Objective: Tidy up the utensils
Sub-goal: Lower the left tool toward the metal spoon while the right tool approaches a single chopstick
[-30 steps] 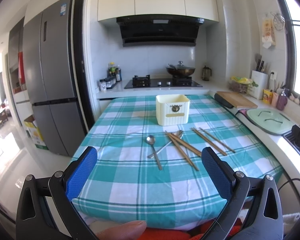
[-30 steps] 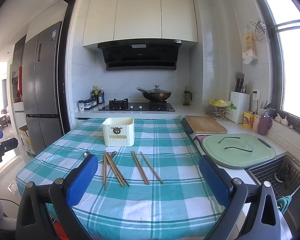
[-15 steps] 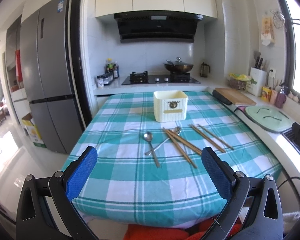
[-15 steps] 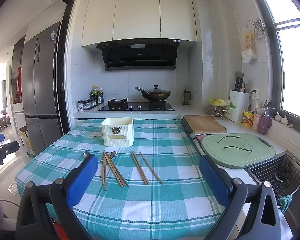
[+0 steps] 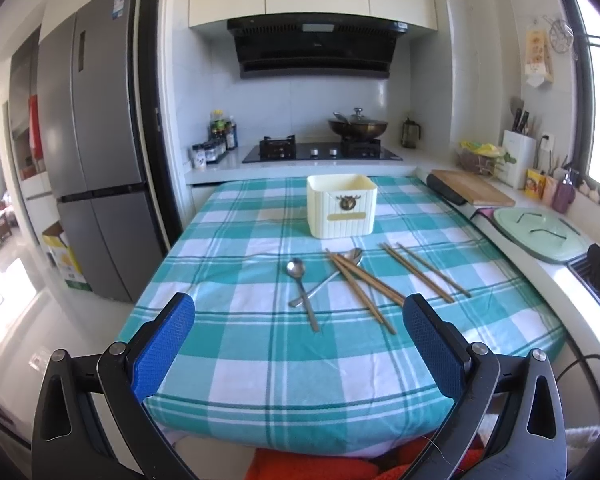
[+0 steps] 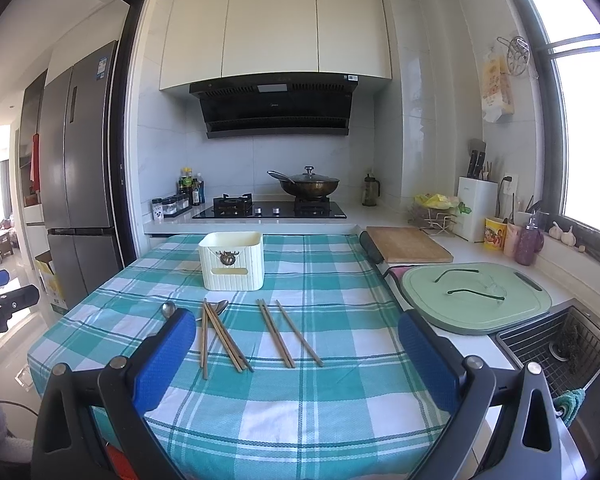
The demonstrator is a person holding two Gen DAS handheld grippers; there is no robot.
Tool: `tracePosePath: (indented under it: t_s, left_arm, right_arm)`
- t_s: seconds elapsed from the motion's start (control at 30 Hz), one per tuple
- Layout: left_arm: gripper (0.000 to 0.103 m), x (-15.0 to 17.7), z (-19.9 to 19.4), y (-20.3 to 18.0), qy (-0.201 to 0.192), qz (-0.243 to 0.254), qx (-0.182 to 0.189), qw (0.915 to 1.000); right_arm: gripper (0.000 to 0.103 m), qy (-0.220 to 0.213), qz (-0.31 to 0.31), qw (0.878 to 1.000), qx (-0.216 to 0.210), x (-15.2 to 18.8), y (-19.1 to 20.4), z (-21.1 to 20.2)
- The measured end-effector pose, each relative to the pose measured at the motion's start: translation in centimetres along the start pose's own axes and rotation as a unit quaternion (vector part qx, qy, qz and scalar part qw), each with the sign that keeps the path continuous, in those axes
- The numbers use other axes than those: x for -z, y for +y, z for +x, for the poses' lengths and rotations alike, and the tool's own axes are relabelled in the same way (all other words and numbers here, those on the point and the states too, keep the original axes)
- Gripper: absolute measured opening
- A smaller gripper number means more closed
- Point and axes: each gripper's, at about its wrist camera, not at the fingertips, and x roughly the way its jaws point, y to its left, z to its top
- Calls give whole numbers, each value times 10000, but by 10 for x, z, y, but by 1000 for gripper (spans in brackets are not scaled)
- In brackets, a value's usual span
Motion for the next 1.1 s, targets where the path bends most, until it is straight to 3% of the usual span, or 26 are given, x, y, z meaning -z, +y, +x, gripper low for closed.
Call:
tracePosePath:
  t_s: [0.27, 0.6, 1.1]
  left_arm:
    - [103, 2, 34, 4, 305, -75, -45, 9995]
    - [103, -3, 116, 15, 904, -506, 182, 9945]
    - [103, 0, 268, 31, 1746, -992, -144, 9795]
  right_arm:
    - [103, 69, -32, 10000, 2, 0, 0, 14]
    - [103, 241, -82, 9996, 94, 2, -13, 54]
    - [103, 1052, -351, 9938, -74, 20, -45, 177]
